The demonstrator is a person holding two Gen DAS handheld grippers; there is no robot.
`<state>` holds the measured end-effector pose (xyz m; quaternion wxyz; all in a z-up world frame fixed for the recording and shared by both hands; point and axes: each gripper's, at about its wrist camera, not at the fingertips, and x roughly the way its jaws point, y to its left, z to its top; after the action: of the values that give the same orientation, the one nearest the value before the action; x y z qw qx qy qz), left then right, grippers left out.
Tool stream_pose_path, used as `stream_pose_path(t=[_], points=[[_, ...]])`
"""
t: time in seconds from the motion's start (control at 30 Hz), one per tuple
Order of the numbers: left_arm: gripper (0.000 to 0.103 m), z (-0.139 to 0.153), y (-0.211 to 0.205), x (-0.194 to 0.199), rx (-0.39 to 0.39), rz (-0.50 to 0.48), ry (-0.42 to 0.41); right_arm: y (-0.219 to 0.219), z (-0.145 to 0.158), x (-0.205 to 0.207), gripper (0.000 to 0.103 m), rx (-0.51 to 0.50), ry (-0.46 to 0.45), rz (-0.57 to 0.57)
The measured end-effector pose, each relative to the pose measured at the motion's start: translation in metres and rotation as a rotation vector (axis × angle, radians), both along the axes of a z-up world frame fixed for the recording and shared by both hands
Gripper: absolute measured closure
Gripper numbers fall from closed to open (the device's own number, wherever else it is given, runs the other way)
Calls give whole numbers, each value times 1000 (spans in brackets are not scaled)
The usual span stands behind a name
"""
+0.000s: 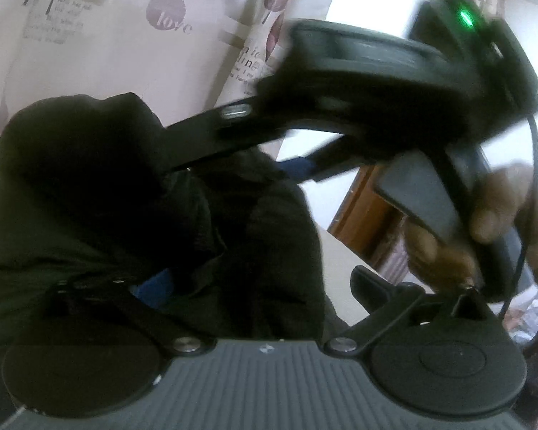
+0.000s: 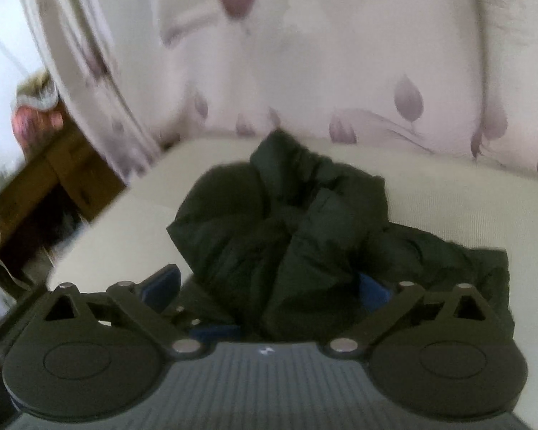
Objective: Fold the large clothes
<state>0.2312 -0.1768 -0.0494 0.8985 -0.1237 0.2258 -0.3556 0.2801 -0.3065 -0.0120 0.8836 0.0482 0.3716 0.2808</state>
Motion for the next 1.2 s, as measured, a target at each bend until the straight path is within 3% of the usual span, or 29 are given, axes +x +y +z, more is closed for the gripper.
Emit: stream_pose_path(t=[0.13,0.17,0.2,0.23,0.4,0.57,0.67,0.87,1.03,1.13,1.17,1.2], points=[[1,-3,-2,-6,0,7,-31,26,-7,5,4,-111,-12,27],[1,-4,-2,-9,-1,9,-39,31,-10,6,12,-143,-37,26],[1,-4,-2,-11,0,14,-46,34,-13,7,41,-173,-50,22],[1,-2,-1,-14,-3,20,-53,35,-16,9,57,-198,-58,12],[0,9,28,-52,-65,83,-106,28,-17,-1,77,-229,-185,-1],[0,-5,60,-90,-14,183,-93,12,-12,-7,80,-175,-242,-24],[0,-18,65,-102,125,231,-61,3,-10,-7,81,-147,-254,-39],[0,-50,62,-96,286,312,26,-4,-10,-4,81,-117,-258,-67],[0,-62,62,-67,221,323,134,-4,-8,-6,81,-112,-269,-62],[1,-66,69,-52,81,342,205,-4,-5,-7,81,-106,-285,-62],[4,-69,69,-47,54,352,227,-4,-5,-9,81,-107,-291,-63],[16,-74,71,-42,28,355,256,-5,-4,-9,81,-111,-296,-64]])
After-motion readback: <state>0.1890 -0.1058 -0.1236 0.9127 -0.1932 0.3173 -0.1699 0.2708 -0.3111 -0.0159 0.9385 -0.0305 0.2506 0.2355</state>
